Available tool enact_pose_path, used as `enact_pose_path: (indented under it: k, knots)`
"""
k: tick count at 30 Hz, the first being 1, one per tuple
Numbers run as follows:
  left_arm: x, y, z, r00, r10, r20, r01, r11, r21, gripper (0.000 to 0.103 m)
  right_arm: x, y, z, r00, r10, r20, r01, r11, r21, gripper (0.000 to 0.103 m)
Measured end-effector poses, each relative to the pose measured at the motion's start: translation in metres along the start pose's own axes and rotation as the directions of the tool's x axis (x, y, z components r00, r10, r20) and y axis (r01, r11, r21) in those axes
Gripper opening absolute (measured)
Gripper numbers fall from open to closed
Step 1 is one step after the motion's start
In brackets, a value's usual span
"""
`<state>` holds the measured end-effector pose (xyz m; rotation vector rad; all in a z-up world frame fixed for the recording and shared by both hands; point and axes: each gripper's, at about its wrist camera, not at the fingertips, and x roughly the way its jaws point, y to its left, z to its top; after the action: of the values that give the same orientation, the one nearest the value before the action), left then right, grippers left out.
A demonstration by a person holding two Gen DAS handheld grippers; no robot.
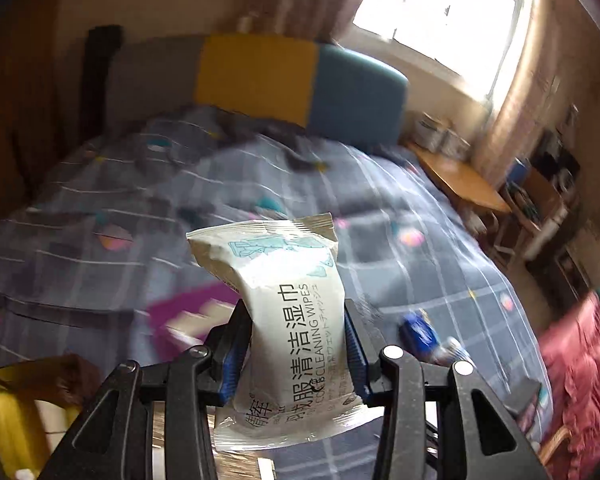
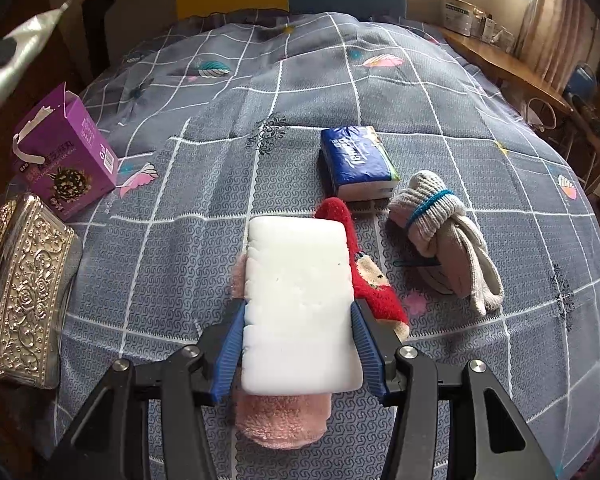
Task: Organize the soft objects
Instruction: 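Carry the wipes packet into the gold tray with the left gripper and release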
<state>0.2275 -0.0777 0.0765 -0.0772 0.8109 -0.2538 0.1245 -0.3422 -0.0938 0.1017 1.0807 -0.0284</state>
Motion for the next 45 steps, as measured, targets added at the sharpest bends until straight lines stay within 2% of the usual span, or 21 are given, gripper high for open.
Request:
enact_pose_path:
  k: [4, 10, 15, 19, 21, 26, 30, 31, 33, 34, 36, 41, 45]
  knots:
    - [-0.025, 0.083, -0.012, 0.994, 0.104, 0.033, -0.100, 0.989, -0.107, 0.044, 0.000, 0.004, -0.001, 1.000, -0.018, 0.006, 0.019, 0.999, -0.027, 0.053]
    - [-0.065, 0.191, -0.078, 0.976, 0.217, 0.004, -0.208, 0.941, -0.267, 0.044, 0.000, 0.007, -0.002, 0.999, -0.031, 0.009, 0.031, 0.999, -0.044, 0.053]
    - [-0.090, 0.265, -0.141, 0.965, 0.255, -0.058, -0.257, 0.878, -0.403, 0.044, 0.000, 0.007, -0.002, 0.999, -0.039, 0.013, 0.040, 0.998, -0.049, 0.053]
    - [-0.095, 0.299, -0.186, 0.960, 0.254, -0.117, -0.278, 0.832, -0.479, 0.044, 0.000, 0.009, -0.003, 0.999, -0.050, 0.017, 0.051, 0.997, -0.055, 0.053]
    - [-0.092, 0.303, -0.204, 0.957, 0.250, -0.147, -0.290, 0.827, -0.482, 0.044, 0.001, 0.009, -0.003, 0.998, -0.055, 0.019, 0.056, 0.997, -0.057, 0.053]
    - [-0.071, 0.295, -0.240, 0.958, 0.182, -0.223, -0.268, 0.847, -0.460, 0.044, 0.001, 0.010, -0.003, 0.998, -0.062, 0.020, 0.063, 0.996, -0.057, 0.053]
    - [-0.061, 0.279, -0.256, 0.953, 0.164, -0.254, -0.266, 0.854, -0.447, 0.047, 0.001, 0.009, -0.004, 0.998, -0.065, 0.019, 0.066, 0.996, -0.054, 0.053]
    - [-0.061, 0.275, -0.257, 0.954, 0.173, -0.246, -0.269, 0.858, -0.437, 0.049, 0.002, 0.009, -0.003, 0.998, -0.064, 0.018, 0.065, 0.997, -0.052, 0.053]
    - [-0.066, 0.269, -0.258, 0.953, 0.204, -0.224, -0.282, 0.869, -0.407, 0.067, 0.002, 0.009, -0.003, 0.998, -0.065, 0.018, 0.066, 0.997, -0.050, 0.053]
    - [-0.070, 0.267, -0.258, 0.952, 0.221, -0.213, -0.291, 0.870, -0.399, 0.069, 0.002, 0.009, -0.003, 0.998, -0.066, 0.017, 0.067, 0.996, -0.051, 0.053]
    - [-0.074, 0.264, -0.254, 0.949, 0.248, -0.196, -0.307, 0.868, -0.390, 0.069, 0.002, 0.009, -0.003, 0.997, -0.069, 0.019, 0.070, 0.996, -0.052, 0.053]
    - [-0.090, 0.245, -0.247, 0.916, 0.372, -0.147, -0.400, 0.858, -0.322, 0.069, 0.002, 0.011, -0.003, 0.997, -0.075, 0.023, 0.076, 0.996, -0.054, 0.053]
    - [-0.106, 0.227, -0.243, 0.908, 0.413, -0.074, -0.418, 0.873, -0.251, 0.069, 0.001, 0.010, -0.003, 0.997, -0.076, 0.025, 0.077, 0.996, -0.053, 0.053]
